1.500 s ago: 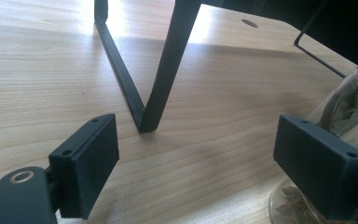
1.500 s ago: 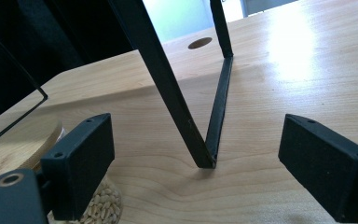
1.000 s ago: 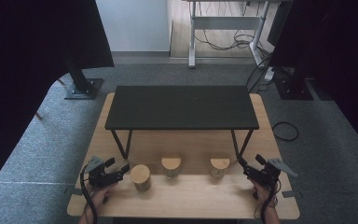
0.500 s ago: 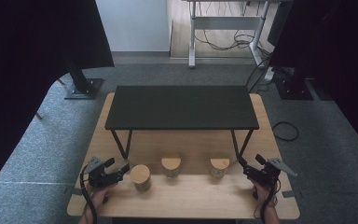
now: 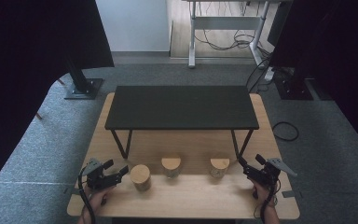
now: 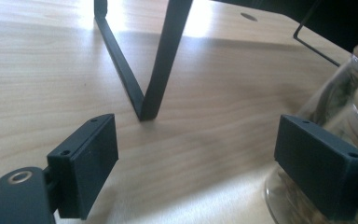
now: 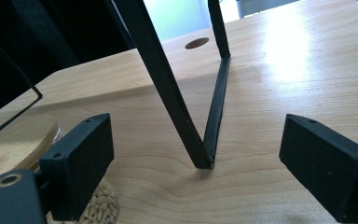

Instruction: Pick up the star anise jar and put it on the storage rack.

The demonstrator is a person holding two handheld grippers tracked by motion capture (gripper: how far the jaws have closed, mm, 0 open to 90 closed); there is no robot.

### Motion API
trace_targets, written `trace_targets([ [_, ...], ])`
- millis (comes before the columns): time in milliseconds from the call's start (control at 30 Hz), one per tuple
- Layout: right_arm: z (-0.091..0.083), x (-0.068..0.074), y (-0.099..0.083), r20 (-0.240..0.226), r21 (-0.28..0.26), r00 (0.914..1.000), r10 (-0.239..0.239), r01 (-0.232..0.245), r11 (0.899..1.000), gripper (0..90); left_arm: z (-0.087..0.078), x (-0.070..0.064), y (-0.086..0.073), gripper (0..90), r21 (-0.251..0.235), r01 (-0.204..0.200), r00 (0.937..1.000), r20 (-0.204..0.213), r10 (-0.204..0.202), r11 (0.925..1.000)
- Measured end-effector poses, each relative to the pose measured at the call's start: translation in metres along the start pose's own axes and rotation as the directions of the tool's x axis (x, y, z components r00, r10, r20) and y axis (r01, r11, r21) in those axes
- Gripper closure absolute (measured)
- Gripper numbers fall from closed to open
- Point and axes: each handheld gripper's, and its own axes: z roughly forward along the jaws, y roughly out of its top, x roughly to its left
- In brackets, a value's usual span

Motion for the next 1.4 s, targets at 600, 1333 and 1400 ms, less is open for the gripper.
trace_targets([
  [600,0.0,0.0,0.0,0.017,-0.003,0.9998,0.006,-0.006,1.0,9.4,-0.031,-0.003,-0.007,11.5,0.015,-0.087,0.9871,0.136,0.084,0.9961],
  [1333,-0.001,0.001,0.0,0.032,-0.006,0.9994,0.009,-0.009,1.0,9.6,-0.025,-0.035,-0.018,7.8,0.101,-0.215,0.9683,0.151,0.199,0.9714],
  [1400,-0.001,0.001,0.0,0.035,-0.007,0.9994,0.01,-0.01,1.0,9.7,-0.023,-0.037,-0.018,7.6,0.103,-0.212,0.9686,0.155,0.195,0.9719],
])
